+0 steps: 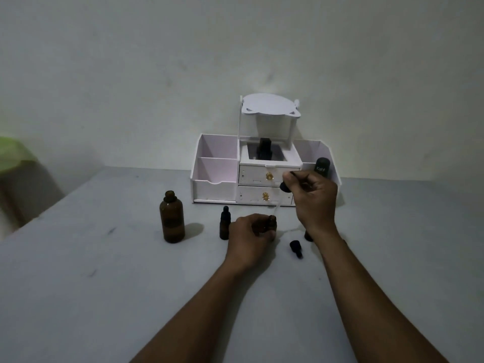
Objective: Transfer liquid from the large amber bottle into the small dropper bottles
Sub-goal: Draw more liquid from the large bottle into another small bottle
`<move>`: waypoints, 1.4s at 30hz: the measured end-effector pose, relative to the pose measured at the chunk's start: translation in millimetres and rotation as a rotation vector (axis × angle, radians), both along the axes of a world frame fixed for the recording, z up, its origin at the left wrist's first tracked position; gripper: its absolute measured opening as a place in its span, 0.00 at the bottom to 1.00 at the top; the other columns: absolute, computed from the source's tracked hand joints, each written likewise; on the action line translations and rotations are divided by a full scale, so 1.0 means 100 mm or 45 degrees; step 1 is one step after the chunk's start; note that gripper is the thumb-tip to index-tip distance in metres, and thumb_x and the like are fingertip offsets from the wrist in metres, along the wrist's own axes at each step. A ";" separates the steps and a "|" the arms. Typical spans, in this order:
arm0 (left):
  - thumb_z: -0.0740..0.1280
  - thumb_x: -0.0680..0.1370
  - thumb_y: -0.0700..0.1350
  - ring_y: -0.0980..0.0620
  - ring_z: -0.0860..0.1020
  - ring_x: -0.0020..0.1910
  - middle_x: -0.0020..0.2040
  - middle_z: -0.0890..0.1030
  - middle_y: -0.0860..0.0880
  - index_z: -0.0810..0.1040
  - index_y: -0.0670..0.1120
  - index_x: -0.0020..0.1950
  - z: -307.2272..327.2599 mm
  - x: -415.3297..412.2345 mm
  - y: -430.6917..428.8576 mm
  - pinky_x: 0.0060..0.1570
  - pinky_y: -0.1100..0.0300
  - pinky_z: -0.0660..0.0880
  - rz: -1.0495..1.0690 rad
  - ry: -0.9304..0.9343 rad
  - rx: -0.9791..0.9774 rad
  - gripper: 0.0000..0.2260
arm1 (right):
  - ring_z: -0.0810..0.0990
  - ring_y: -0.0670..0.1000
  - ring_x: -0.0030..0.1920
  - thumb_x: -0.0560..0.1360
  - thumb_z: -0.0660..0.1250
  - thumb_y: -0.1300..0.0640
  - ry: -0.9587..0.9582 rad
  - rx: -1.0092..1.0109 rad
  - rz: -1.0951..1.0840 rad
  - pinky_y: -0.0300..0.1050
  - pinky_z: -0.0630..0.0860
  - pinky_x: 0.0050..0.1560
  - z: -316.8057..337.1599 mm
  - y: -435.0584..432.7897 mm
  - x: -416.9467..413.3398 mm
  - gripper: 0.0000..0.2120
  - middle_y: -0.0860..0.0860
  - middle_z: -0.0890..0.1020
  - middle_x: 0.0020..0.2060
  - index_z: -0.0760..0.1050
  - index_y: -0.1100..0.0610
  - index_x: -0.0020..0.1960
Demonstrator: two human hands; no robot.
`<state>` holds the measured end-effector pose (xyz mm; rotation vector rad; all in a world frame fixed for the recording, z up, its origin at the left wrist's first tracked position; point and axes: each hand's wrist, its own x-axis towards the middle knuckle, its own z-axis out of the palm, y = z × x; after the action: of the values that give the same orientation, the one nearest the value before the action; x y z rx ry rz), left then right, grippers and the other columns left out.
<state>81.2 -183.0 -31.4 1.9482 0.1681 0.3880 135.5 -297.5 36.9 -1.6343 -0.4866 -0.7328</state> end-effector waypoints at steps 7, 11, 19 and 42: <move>0.76 0.73 0.43 0.56 0.78 0.55 0.60 0.80 0.51 0.74 0.50 0.70 0.00 -0.02 0.02 0.53 0.68 0.73 0.018 0.018 -0.018 0.25 | 0.83 0.37 0.42 0.75 0.73 0.59 -0.015 0.146 0.054 0.29 0.77 0.44 0.11 -0.02 -0.09 0.05 0.41 0.83 0.40 0.81 0.53 0.50; 0.75 0.74 0.48 0.57 0.78 0.55 0.61 0.79 0.53 0.75 0.52 0.68 0.10 -0.22 0.11 0.48 0.69 0.75 -0.005 -0.045 0.003 0.24 | 0.83 0.36 0.42 0.75 0.73 0.60 -0.070 0.245 0.028 0.29 0.78 0.45 0.23 -0.05 -0.12 0.07 0.48 0.84 0.41 0.82 0.60 0.52; 0.74 0.75 0.40 0.53 0.82 0.36 0.41 0.84 0.51 0.83 0.50 0.53 0.62 -0.89 0.93 0.33 0.59 0.79 0.395 -0.685 -0.207 0.09 | 0.85 0.42 0.41 0.72 0.75 0.63 -0.078 0.377 0.281 0.33 0.78 0.43 0.45 0.42 -0.30 0.06 0.41 0.86 0.36 0.82 0.63 0.48; 0.76 0.68 0.40 0.55 0.84 0.51 0.51 0.86 0.52 0.82 0.53 0.61 0.05 -0.69 1.88 0.52 0.58 0.80 0.143 -0.190 -0.175 0.22 | 0.85 0.40 0.44 0.74 0.74 0.58 0.020 0.035 0.544 0.31 0.78 0.46 0.37 1.55 -0.38 0.10 0.48 0.85 0.43 0.83 0.61 0.53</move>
<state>12.1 4.8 -26.0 1.7723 0.2030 0.5792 97.1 -142.6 73.5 -1.4429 -0.7805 -0.4044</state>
